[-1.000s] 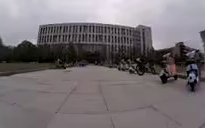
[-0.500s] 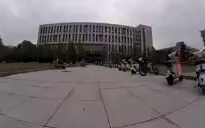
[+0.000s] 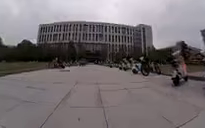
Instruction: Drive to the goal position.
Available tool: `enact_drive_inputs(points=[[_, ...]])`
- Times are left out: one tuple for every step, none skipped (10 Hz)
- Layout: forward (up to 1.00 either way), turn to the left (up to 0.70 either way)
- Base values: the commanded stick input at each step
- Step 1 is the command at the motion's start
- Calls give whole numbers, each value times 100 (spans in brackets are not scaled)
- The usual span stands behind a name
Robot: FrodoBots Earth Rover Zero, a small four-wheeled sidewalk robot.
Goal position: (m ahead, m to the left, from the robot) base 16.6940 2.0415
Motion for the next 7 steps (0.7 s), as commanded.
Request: enact_drive_inputs(points=[[70, -14], [70, -14], [70, -14], [70, -3], [70, 0], [70, 0], [70, 0]])
